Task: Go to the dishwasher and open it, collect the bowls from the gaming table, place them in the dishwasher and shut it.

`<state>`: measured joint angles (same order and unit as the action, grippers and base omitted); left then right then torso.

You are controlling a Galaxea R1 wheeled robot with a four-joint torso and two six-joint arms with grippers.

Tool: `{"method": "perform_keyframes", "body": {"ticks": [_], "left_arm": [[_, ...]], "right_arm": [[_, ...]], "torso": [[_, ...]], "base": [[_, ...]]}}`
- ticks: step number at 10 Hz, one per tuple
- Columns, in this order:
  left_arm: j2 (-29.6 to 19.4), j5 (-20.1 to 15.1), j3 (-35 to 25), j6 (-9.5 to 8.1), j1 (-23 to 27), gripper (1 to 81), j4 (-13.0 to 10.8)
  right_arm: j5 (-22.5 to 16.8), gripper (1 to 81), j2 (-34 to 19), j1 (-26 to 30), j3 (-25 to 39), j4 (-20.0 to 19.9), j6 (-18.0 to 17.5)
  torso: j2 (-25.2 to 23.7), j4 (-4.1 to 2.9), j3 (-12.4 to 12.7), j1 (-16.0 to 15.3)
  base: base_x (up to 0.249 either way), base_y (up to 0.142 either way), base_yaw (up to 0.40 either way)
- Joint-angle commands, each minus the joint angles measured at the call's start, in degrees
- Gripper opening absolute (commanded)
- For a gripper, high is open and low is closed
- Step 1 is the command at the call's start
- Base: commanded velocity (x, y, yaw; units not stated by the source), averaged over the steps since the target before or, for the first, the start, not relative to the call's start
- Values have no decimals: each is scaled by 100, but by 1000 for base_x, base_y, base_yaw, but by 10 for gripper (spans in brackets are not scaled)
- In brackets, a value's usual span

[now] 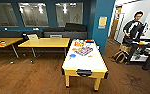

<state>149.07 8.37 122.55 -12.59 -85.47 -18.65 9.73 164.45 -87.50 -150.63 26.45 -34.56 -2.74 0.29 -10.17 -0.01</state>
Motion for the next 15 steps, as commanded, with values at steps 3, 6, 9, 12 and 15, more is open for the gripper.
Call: {"method": "perform_keyframes", "body": {"ticks": [3, 6, 9, 12, 15], "left_arm": [[-122, -222, -73, 29, 201, 10, -77], [-122, -213, -73, 38, 201, 10, -77], [-113, -222, -73, 64, 192, 10, -77], [-113, -222, -73, 73, 201, 10, -86], [-105, -231, -73, 82, 201, 10, -86]], "right_arm": [[-208, 10, -59, 185, 17, 53, -7], [-208, 10, -59, 193, -9, 53, -7], [-208, 10, -59, 193, -18, 53, -7], [-208, 10, -59, 202, -18, 44, -7], [-208, 10, -68, 193, -27, 44, -7]], "torso": [[0, 0, 0, 0], [0, 0, 0, 0], [0, 0, 0, 0], [0, 0, 0, 0], [0, 0, 0, 0]], "base": [[0, 0, 0], [0, 0, 0], [0, 0, 0], [0, 0, -163], [0, 0, -225]]}}
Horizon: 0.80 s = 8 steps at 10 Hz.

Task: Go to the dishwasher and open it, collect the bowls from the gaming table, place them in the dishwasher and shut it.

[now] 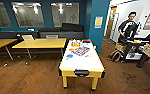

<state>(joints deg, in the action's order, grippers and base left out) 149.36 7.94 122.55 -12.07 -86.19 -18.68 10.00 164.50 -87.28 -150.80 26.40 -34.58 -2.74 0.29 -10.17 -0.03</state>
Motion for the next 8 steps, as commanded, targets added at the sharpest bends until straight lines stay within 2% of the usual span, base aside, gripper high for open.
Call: {"method": "perform_keyframes", "body": {"ticks": [1, 8], "left_arm": [[-134, -187, -73, 29, 264, 10, -84], [-64, -205, -21, 56, 273, 10, -110]], "right_arm": [[-235, 10, -73, 171, -10, 49, -4], [-209, 10, -178, 110, -19, 40, -13]], "torso": [[0, 0, 0, 2], [0, 0, 0, -2]], "base": [[0, 0, -268], [0, 0, -280]]}}
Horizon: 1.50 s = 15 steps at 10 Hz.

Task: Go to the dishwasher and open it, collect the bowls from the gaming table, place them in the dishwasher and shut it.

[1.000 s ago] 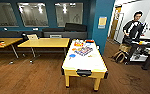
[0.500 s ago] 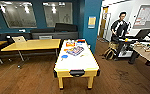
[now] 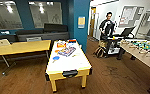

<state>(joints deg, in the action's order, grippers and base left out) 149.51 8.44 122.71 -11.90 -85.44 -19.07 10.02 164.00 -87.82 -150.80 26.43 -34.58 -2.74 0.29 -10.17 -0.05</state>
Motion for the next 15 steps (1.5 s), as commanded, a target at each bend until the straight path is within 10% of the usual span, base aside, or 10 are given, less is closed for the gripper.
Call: {"method": "perform_keyframes", "body": {"ticks": [1, 15], "left_arm": [[1, -281, 95, 38, 208, 10, -62], [994, -483, 1923, 21, 251, 10, -27]], "right_arm": [[-211, 10, -102, 181, -28, 38, -4], [-369, 10, 276, 216, -678, 55, 4]], "torso": [[0, 0, 0, 0], [0, 0, 0, 2]], "base": [[0, 0, -282], [0, 0, -285]]}}
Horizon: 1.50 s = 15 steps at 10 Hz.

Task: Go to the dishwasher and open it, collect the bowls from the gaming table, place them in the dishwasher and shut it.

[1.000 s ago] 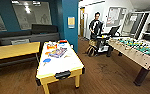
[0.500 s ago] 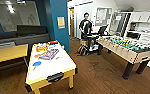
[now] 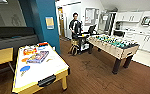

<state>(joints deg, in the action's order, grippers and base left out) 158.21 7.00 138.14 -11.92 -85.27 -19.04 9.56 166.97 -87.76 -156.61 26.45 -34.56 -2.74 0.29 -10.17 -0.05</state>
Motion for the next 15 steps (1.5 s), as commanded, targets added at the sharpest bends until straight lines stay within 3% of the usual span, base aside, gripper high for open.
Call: {"method": "perform_keyframes", "body": {"ticks": [1, 15], "left_arm": [[168, -383, 459, 23, 234, 10, -29], [440, -392, 846, 23, 234, 10, -56]], "right_arm": [[-332, 10, -12, 202, -114, 53, 2], [-332, 10, 84, 193, -220, 53, 11]], "torso": [[0, 0, 0, 0], [0, 0, 0, 2]], "base": [[0, 0, -294], [0, 0, -317]]}}
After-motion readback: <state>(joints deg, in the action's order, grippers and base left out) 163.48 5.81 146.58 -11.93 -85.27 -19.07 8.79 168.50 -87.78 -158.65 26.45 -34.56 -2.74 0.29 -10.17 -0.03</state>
